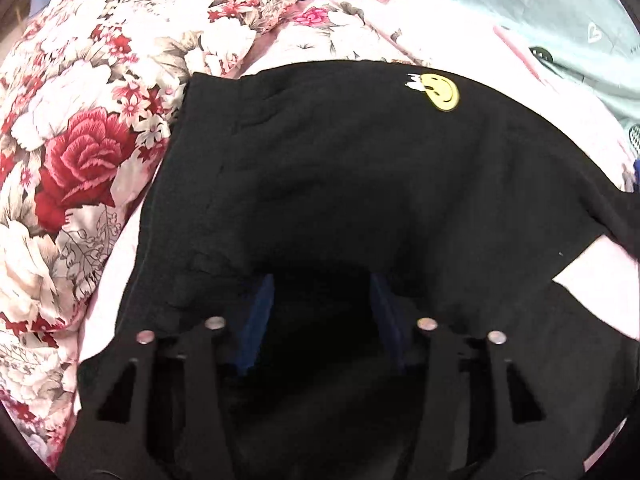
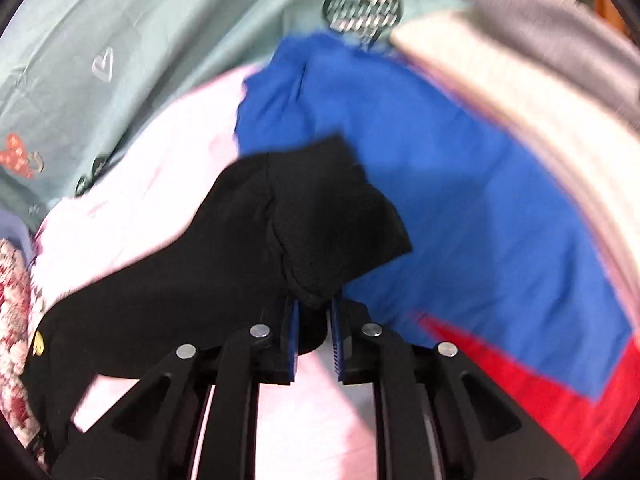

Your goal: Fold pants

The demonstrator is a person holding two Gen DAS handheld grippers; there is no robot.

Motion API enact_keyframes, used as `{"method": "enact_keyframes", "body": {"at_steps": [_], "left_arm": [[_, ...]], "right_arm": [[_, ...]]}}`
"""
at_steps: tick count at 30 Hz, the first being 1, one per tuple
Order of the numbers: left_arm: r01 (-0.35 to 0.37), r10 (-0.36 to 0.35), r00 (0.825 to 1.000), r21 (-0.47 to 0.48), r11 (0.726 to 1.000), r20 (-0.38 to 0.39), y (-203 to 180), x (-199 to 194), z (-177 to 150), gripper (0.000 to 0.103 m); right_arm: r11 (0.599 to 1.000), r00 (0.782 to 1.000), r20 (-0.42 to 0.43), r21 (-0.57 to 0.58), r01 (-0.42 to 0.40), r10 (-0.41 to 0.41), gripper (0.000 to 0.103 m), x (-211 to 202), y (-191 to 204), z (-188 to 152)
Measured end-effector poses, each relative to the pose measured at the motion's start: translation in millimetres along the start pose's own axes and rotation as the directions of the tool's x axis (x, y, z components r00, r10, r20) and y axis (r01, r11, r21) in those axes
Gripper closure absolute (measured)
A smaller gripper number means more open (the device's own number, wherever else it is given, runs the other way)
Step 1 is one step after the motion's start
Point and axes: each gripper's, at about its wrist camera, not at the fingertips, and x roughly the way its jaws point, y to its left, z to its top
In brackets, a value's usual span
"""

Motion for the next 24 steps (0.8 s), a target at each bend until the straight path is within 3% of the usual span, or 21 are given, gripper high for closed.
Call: {"method": "enact_keyframes", "body": {"at_steps": [8, 10, 11, 14, 15, 17, 18, 20, 22, 24], "left_arm": [[-0.033, 0.032, 0.999, 0.032, 0.999, 0.030, 3, 7, 8, 0.058], [-0.028, 0.027, 0.999, 0.035, 0.999, 0.024, 5, 3, 9, 0.058], [-0.013, 0.013, 1.000, 0.032, 0.999, 0.005, 7, -1, 9, 0.059], [0.058, -0.058, 0.998, 0.018, 0.998, 0.010, 18, -28, 5, 0.058], [0.054, -0.055, 0.998, 0.024, 0.998, 0.031, 20, -39, 4, 0.055], [0.033, -0.038, 0.995, 0.057, 0.998, 0.090, 26, -68, 8, 0.034], [0.023, -0.030, 0.993, 0.070, 0.997, 0.111, 28, -77, 12, 0.031], [-0.008, -0.009, 0.990, 0.118, 0.993, 0.142, 29, -90, 29, 0.021], [0.004, -0.032, 0.992, 0.223, 0.975, 0.121, 25, -87, 54, 0.014], [0.027, -0.060, 0.994, 0.322, 0.946, 0.094, 19, -75, 76, 0.013]], "right_arm": [[0.985, 0.987, -0.033, -0.081, 0.156, -0.159, 0.086, 27, -6, 8], [0.976, 0.981, -0.047, -0.120, 0.182, -0.189, 0.072, 25, 2, 9], [0.969, 0.975, -0.068, -0.144, 0.200, -0.211, 0.059, 20, 5, 9], [0.961, 0.970, -0.069, -0.171, 0.217, -0.231, 0.055, -7, 18, 0], [0.964, 0.975, -0.062, -0.178, 0.199, -0.213, 0.054, -25, 21, -5], [0.973, 0.988, -0.041, -0.187, 0.136, -0.146, 0.052, -68, 30, -22], [0.977, 0.994, -0.041, -0.190, 0.095, -0.105, 0.042, -83, 32, -30], [0.981, 0.999, -0.053, -0.195, -0.014, 0.004, 0.034, -109, 40, -50], [0.967, 0.993, -0.076, -0.232, -0.109, 0.094, 0.034, -129, 50, -76], [0.940, 0.985, -0.088, -0.294, -0.170, 0.151, 0.034, -144, 65, -105]]}}
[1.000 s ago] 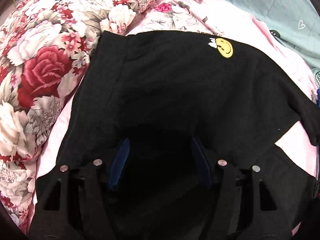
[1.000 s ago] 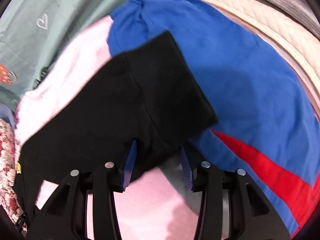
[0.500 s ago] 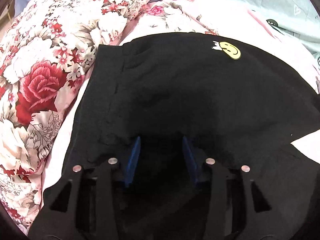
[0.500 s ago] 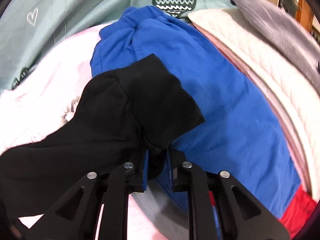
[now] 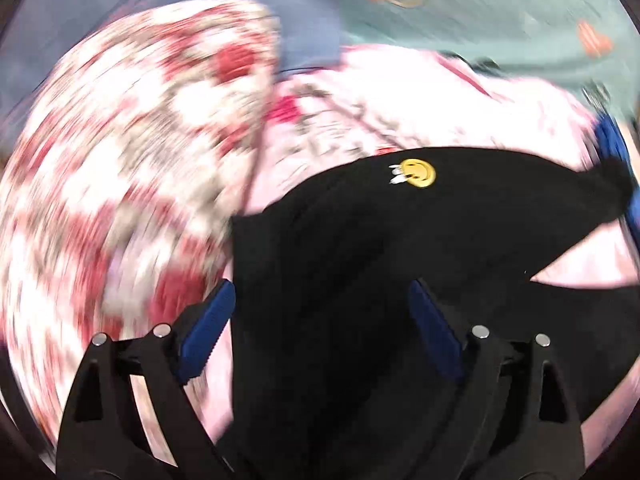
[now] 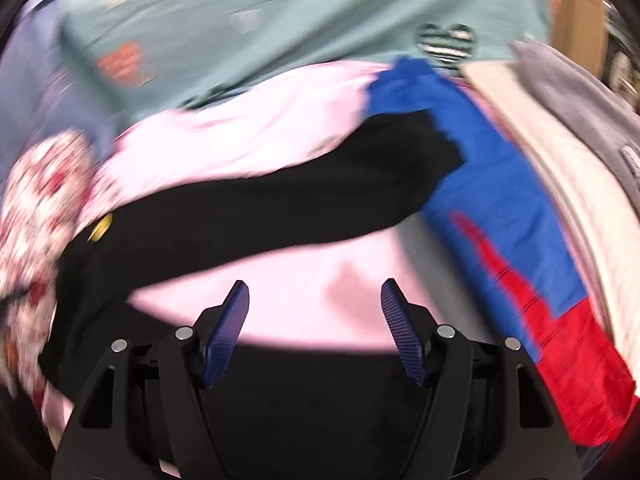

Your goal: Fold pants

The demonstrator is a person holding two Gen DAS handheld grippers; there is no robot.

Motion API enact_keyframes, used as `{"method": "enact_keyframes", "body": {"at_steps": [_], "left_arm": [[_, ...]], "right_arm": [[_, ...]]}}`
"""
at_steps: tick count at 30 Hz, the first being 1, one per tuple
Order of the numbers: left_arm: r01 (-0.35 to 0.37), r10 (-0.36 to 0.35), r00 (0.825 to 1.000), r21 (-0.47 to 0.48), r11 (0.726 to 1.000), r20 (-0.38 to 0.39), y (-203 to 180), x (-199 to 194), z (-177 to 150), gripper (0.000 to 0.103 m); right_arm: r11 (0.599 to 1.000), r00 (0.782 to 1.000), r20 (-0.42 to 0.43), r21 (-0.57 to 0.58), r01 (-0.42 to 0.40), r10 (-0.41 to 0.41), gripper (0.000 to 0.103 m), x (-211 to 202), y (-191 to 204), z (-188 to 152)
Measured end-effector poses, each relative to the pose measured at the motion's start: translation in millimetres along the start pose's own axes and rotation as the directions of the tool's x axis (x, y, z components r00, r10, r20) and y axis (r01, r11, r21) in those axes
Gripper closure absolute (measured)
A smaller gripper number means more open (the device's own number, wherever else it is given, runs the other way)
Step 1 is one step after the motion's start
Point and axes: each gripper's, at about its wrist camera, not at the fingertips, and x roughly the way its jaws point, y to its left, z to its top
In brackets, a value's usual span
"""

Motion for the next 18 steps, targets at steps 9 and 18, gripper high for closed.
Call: {"method": "enact_keyframes", "body": {"at_steps": [9, 18], "left_arm": [[0.102, -0.083, 0.988, 0.142, 0.985, -0.133, 23, 97, 52, 0.013], [0.154, -0.129, 0.982, 0.194, 0.969, -0.136, 34, 129, 52, 0.021]], "right_arm": [[0.993, 0.996, -0.040, -0.089, -0.082, 0.079, 0.034, -6, 40, -73], [0.975, 0.998, -0.055, -0.221, -0.023, 0.011, 0.034, -1, 71, -53]]}}
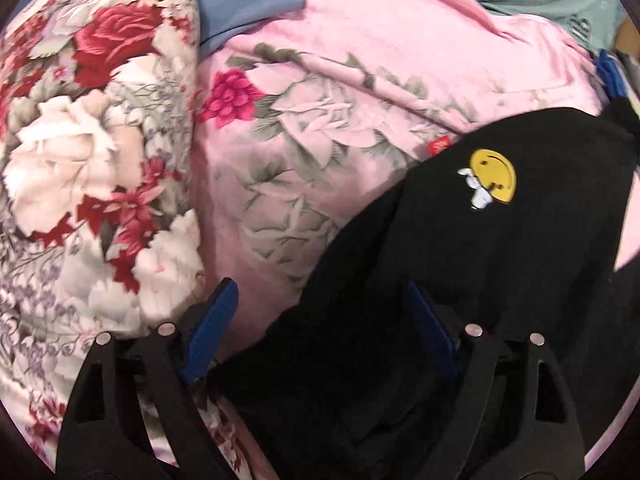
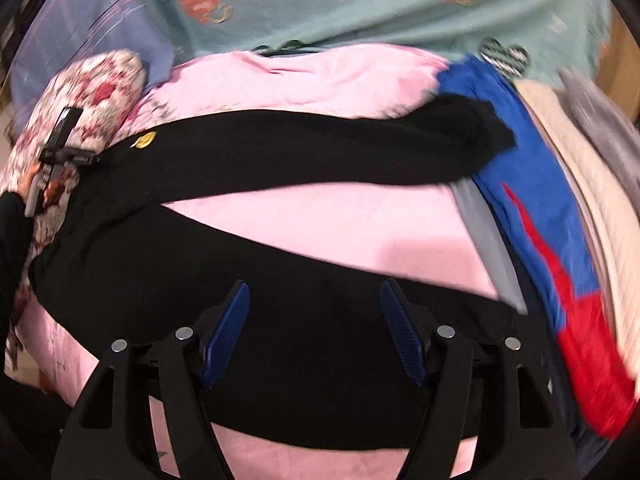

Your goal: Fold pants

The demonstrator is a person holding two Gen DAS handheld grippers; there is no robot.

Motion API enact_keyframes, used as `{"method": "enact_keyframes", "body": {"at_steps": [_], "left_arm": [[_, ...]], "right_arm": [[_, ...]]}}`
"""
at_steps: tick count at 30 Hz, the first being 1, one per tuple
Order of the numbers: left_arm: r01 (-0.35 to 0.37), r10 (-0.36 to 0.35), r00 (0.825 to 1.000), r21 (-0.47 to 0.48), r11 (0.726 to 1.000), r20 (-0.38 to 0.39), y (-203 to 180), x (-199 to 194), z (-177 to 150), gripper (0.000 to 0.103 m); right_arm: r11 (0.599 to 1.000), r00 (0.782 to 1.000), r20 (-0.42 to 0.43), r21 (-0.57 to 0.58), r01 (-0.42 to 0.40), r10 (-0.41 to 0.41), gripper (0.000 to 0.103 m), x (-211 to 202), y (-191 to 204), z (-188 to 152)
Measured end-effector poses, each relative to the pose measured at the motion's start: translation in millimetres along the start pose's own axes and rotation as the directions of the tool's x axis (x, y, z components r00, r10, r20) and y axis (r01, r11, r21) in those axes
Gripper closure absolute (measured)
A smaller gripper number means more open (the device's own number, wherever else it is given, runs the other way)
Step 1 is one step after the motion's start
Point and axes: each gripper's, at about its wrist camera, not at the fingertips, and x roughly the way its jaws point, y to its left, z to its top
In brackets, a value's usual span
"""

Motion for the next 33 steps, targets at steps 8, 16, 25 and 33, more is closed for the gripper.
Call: {"method": "enact_keyframes", "body": {"at_steps": [8, 16, 25, 33], "left_arm": [[0.145, -0.143, 0.989, -0.041, 0.989, 0.031, 12, -6, -12, 0.092], [0.143, -0.142, 0.989, -0.034, 0.989, 0.049, 15, -12, -16, 0.092], [0.140, -0.140, 0.989, -0.011, 0.990, 0.053, 10, -7, -15, 0.092], [0.088, -0.087, 0.995, -0.022, 0.996, 0.045, 6, -2, -5, 0.092]], "right_arm": [[0.899, 0.978, -0.035, -0.387, -0.204, 0.207, 0.034, 56, 97, 100], [0.722, 0.945, -0.190, -0.610, -0.326, 0.267, 0.034, 177, 204, 215], [0.638, 0.927, -0.348, -0.685, -0.352, 0.139, 0.071, 277, 243, 243], [0.680, 0.926, -0.304, -0.632, -0.371, 0.223, 0.099, 274, 233, 261]]}}
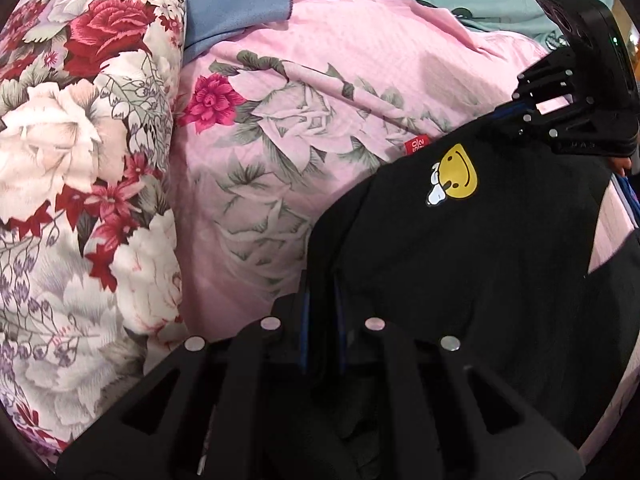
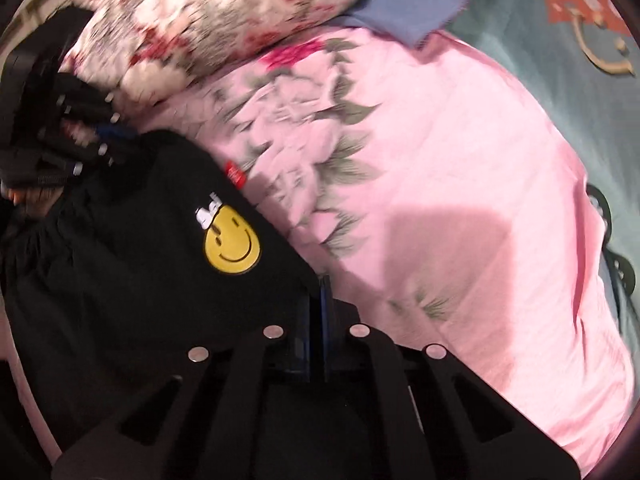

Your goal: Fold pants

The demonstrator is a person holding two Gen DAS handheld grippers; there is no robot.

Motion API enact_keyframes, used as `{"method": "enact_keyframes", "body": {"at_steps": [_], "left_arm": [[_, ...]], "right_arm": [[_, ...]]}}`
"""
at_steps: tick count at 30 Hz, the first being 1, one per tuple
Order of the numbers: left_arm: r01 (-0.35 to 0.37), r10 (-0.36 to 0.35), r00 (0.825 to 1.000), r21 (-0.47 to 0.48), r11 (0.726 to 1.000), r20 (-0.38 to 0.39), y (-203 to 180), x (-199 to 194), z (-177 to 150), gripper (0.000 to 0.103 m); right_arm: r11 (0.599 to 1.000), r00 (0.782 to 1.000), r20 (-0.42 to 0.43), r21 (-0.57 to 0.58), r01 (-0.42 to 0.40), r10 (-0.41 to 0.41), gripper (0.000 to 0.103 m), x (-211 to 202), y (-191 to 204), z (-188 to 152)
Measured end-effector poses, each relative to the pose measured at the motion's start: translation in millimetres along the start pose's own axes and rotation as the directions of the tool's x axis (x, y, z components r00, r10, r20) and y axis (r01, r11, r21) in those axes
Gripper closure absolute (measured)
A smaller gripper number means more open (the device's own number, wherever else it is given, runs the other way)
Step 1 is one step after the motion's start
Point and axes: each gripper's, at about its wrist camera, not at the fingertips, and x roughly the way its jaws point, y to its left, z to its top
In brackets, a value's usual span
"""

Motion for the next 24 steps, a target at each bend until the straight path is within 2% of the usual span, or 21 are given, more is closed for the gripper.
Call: {"method": "enact_keyframes", "body": {"at_steps": [3, 5, 10, 13, 15, 16, 17, 20, 24], "left_arm": [[-0.028, 0.028, 1.000, -0.011, 1.000, -0.010, -2, 2, 0, 0.093], [-0.060, 0.060, 0.998, 0.010, 0.998, 0.008, -10, -10, -1, 0.093], [-0.073, 0.074, 0.991, -0.006, 0.997, 0.112, -24, -63, -11, 0.093], [-0.052, 0.062, 0.986, -0.068, 0.996, 0.157, -33, -90, -32, 0.094], [-0.063, 0.079, 0.975, -0.081, 0.995, 0.207, -49, -111, -62, 0.094], [-0.065, 0.081, 0.972, -0.080, 0.995, 0.221, -54, -118, -73, 0.094], [-0.061, 0.078, 0.965, -0.078, 0.995, 0.249, -62, -129, -92, 0.094], [-0.030, 0.051, 0.959, -0.081, 0.996, 0.280, -79, -147, -147, 0.094], [-0.009, 0.031, 0.975, -0.098, 0.995, 0.218, -89, -138, -208, 0.094]], "right_arm": [[1.000, 1.000, -0.012, 0.022, 0.010, -0.010, 0.099, 11, 0, -3], [0.999, 1.000, 0.001, 0.017, 0.030, -0.030, 0.099, 5, 7, -5], [0.999, 0.995, 0.090, 0.020, 0.043, -0.044, 0.099, -63, 37, -10], [0.998, 0.992, 0.114, 0.005, 0.057, -0.057, 0.099, -100, 70, -27], [0.997, 0.991, 0.119, -0.027, 0.073, -0.070, 0.099, -118, 103, -45], [0.995, 0.990, 0.114, -0.049, 0.093, -0.087, 0.099, -130, 140, -67], [0.995, 0.991, 0.103, -0.047, 0.092, -0.087, 0.099, -136, 161, -84], [0.999, 0.997, 0.066, 0.005, 0.049, -0.049, 0.099, -138, 208, -127], [0.997, 0.997, 0.068, 0.073, 0.026, -0.031, 0.099, -114, 260, -169]]}}
